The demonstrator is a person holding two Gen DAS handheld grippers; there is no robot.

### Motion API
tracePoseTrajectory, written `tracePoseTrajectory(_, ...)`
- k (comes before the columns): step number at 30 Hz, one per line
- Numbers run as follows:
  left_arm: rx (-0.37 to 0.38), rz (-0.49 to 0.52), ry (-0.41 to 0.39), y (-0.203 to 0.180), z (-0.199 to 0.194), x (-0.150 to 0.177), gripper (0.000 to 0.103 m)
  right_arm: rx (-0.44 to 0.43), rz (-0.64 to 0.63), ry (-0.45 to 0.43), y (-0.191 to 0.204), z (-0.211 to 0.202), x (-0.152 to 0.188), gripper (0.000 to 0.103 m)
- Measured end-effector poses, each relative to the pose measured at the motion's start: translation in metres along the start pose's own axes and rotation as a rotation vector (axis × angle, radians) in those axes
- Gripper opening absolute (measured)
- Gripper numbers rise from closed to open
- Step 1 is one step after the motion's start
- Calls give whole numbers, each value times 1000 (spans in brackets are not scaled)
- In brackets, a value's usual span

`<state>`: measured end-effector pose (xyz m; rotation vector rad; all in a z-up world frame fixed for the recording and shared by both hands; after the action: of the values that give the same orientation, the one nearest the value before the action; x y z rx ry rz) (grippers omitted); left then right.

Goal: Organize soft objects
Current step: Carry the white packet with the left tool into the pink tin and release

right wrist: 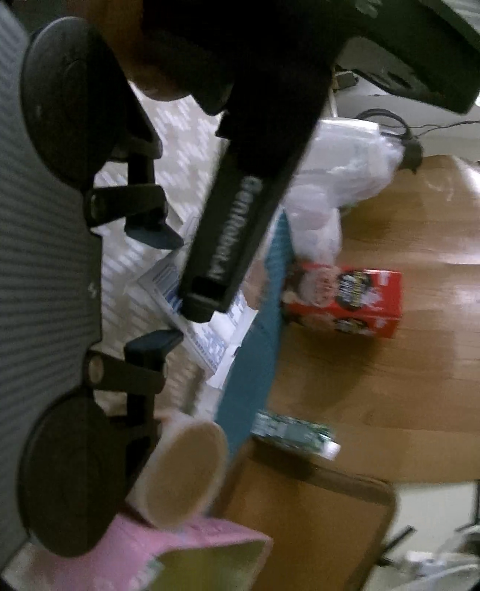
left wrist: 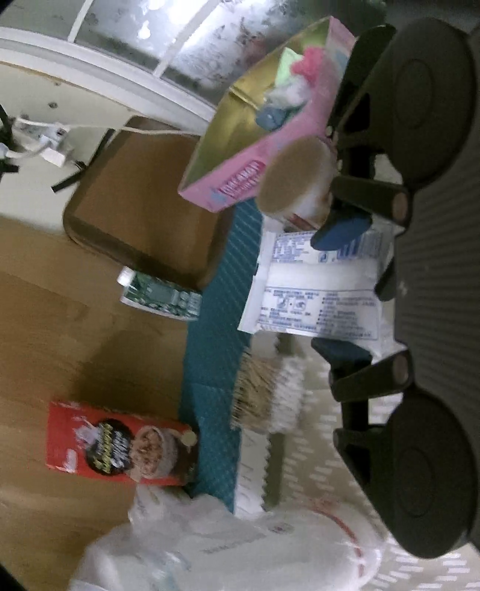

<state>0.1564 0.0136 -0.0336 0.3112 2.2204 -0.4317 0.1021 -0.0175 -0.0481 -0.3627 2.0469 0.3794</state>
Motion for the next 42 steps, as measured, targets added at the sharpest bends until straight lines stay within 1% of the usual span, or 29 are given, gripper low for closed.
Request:
tracePoseTrajectory(3,9,30,-14,-16,4,-14,52,50,-34,-37,-7,-6,-7,51)
tracePoseTrajectory(9,34,117,-48,-60,13,-41,52,113,11,-91,-45,-25,-22,51)
tracePoseTrajectory(13,54,155,-53,-87,24,-50,52,151,32,-115,-70,-37,-27,51)
tracePoseTrajectory(17,60,189,-47,-110,35,-52,52,175,57,-123,-91,-44,-24,51)
tracePoseTrajectory(22,72,219,-36,-132,46,-53,52,197,86,-131,-109,-54,-16,51)
tracePoseTrajectory(30,76,299,-26,-172,64,-51,52,231,147,-151,-138,-65,-2,51)
tracePoseTrajectory(42,84,359,-3,-206,82,-44,52,265,237,-168,-173,-77,13,51)
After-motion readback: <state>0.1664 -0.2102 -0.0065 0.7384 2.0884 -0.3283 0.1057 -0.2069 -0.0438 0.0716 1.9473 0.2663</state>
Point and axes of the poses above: each gripper's, at about its wrist camera, not at the fingertips, and z roughly the way its jaws point, y to its left, x to its underside, the point moved 8 cm from there along z, roughly the way its jaws point, and after that the axes turned 8 degrees about z, right-handed, at the moved point
